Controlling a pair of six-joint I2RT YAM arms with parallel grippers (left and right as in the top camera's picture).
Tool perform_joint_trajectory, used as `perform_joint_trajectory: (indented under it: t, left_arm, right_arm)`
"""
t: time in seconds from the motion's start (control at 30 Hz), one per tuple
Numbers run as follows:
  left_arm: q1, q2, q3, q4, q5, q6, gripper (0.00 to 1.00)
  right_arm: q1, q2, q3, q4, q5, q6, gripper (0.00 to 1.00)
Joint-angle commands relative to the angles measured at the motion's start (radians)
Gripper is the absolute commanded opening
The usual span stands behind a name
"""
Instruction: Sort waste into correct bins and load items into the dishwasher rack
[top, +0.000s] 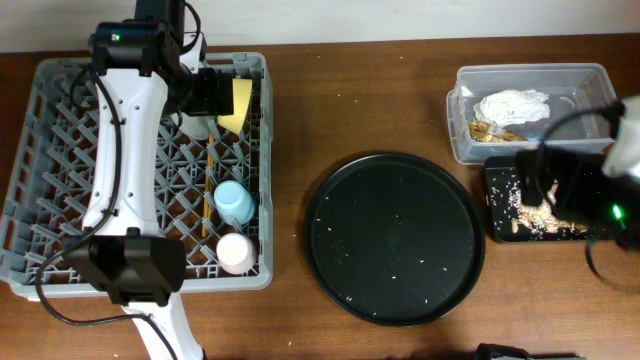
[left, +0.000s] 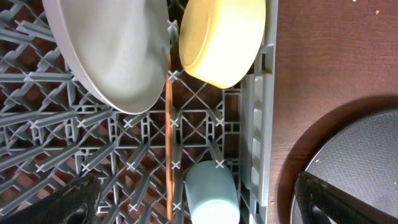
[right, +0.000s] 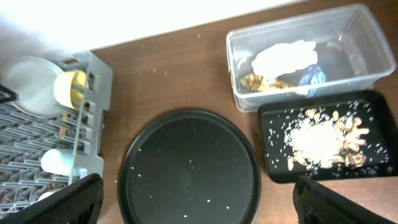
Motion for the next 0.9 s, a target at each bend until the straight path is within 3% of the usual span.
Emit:
perform_joint_trajectory:
  t: [0.0, 0.1, 0.17, 0.23, 0.43, 0.47, 0.53, 0.7, 0.87]
  left_arm:
    - [0.002, -0.005, 0.004, 0.002, 0.013, 0.001, 0.99]
    - [0.002, -0.005, 0.004, 0.003, 0.013, 0.001, 0.99]
    - [0.002, -0.005, 0.004, 0.002, 0.013, 0.001, 0.99]
    - [0.002, -0.005, 0.004, 0.002, 0.013, 0.001, 0.99]
    - [0.002, -0.005, 0.004, 0.002, 0.013, 0.001, 0.99]
    - [0.002, -0.005, 0.004, 0.002, 0.013, 0.001, 0.99]
    - [0.002, -0.005, 0.004, 0.002, 0.013, 0.001, 0.99]
    - [0.002, -0.005, 0.004, 0.003, 0.013, 0.001, 0.99]
    - [0.002, -0.005, 0.004, 0.002, 0.013, 0.001, 0.99]
  right_arm:
    - [-0.003, -0.067, 0.014, -0.008, 0.044, -0.015, 0.98]
    - [-0.003, -0.096, 0.011, -0.094, 0.108, -0.131, 0.98]
    - [0.008, -0.132, -0.072, -0.016, 0.104, -0.161, 0.98]
    - [0.063, -0.260, -0.313, 0.230, 0.092, -0.160, 0.98]
    - [0.089, -0.739, -1.417, 1.206, -0.024, -0.154, 0.98]
    - [0.127, -0.827, -1.583, 1.331, -0.004, -0.142, 0.98]
    - [0.178, -0.935, -1.749, 1.457, 0.049, -0.141, 0.98]
    - [0.195, -1.099, -1.954, 1.489, 0.075, -0.142, 0.98]
    - [0.208, -1.157, -1.955, 1.466, 0.097, -0.142, 0.99]
